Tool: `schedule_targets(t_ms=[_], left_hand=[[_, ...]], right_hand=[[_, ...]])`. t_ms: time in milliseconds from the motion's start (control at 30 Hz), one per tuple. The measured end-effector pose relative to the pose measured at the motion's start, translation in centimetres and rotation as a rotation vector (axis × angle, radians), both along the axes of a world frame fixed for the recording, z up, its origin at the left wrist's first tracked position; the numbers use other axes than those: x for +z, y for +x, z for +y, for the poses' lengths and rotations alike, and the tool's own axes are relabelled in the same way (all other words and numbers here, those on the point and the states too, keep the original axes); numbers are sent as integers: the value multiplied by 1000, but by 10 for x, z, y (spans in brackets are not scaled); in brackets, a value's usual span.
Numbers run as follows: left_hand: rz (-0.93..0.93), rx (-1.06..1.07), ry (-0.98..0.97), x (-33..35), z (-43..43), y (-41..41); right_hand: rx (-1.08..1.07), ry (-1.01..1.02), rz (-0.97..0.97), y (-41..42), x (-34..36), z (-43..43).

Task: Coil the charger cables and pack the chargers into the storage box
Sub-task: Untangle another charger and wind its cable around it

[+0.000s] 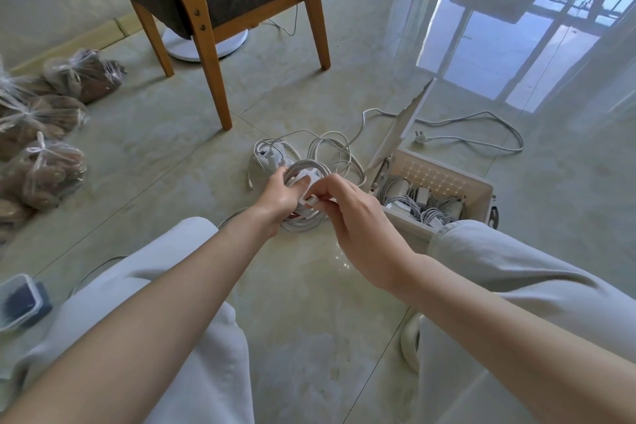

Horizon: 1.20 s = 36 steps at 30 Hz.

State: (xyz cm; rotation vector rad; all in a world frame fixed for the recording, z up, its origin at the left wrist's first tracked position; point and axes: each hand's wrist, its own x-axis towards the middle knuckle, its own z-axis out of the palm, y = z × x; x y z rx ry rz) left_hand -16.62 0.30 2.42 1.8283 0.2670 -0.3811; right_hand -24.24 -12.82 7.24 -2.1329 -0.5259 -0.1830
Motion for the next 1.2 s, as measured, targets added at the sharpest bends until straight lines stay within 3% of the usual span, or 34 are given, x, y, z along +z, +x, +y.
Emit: schedule_targets(t_ms=[100, 200, 300, 433, 733, 833, 1200], left_hand=[[-9, 30, -36, 3, -4, -1], [-30, 61, -77, 8, -12, -3], [-86, 31, -36, 11, -20, -8], [-147, -61, -34, 16, -32, -19], [-188, -223, -136, 25, -32, -17], [-202, -275, -190, 31, -29, -15], [-199, -79, -262, 44, -26, -15]], right_hand=[[-83, 74, 31, -2, 4, -1], [-301, 117, 155, 6, 10, -8], [-437, 5, 256, 24, 8, -21], [-402, -190, 449, 29, -3, -29], [-355, -277, 283, 19, -8, -31], [-366, -194, 263, 22, -7, -30], [-360, -66, 186, 23, -7, -22]])
